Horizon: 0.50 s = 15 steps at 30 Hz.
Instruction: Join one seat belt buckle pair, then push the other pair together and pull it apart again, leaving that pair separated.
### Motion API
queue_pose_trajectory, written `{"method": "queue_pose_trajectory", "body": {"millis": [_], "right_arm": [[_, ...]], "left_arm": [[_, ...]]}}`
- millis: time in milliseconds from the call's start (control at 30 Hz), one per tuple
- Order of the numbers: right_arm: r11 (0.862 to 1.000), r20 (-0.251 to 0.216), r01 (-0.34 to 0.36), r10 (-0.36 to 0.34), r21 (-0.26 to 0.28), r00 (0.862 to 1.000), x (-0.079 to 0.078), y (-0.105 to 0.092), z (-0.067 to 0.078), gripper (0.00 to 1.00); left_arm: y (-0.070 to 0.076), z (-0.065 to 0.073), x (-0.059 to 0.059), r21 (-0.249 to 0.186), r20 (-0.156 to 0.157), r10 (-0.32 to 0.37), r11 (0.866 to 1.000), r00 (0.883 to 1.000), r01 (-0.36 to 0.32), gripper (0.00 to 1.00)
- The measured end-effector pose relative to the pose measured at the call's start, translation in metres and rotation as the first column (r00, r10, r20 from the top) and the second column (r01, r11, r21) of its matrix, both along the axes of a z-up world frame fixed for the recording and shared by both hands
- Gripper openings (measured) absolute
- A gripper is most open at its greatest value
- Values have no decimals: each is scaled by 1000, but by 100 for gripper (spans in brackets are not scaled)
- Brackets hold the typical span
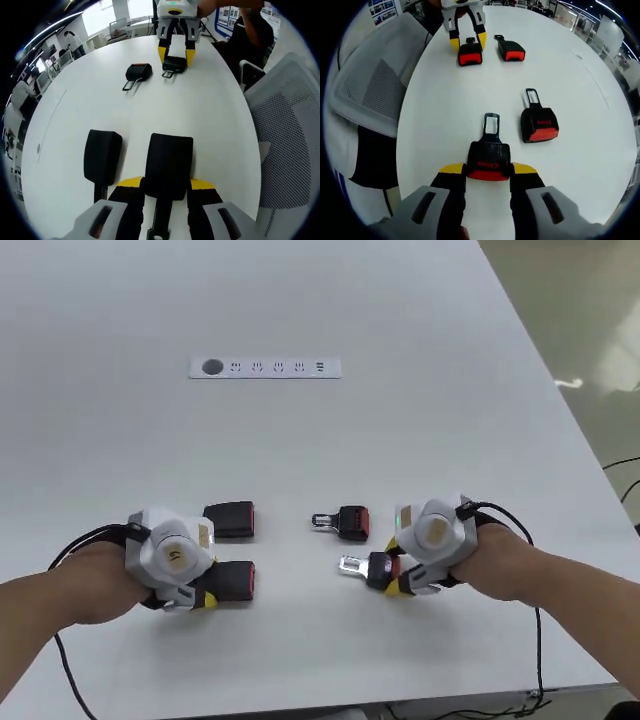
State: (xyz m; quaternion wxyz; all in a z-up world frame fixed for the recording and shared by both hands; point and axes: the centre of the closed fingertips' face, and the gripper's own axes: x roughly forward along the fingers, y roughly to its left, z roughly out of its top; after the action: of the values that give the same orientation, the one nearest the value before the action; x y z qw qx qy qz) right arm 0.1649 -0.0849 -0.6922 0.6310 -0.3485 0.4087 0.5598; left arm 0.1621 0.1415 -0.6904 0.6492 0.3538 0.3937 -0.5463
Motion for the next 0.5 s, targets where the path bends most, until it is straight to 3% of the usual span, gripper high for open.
{"method": "queue_pose_trajectory", "body": {"millis": [267,367,500], "right_arm": [[999,6,-50,50,-6,999,1,1,-2,32],[998,15,-65,65,-12,998,-1,3,-2,32],[997,14,-78,78,-9,997,-3,9,-1,32]], "left_arm": [[0,-1,0,-7,-27,6,1000,1000,-6,33],[-3,0,-3,21,-11,-48,999,999,48,33],[-2,-2,-2,26,-20,-37,999,999,37,33]]}}
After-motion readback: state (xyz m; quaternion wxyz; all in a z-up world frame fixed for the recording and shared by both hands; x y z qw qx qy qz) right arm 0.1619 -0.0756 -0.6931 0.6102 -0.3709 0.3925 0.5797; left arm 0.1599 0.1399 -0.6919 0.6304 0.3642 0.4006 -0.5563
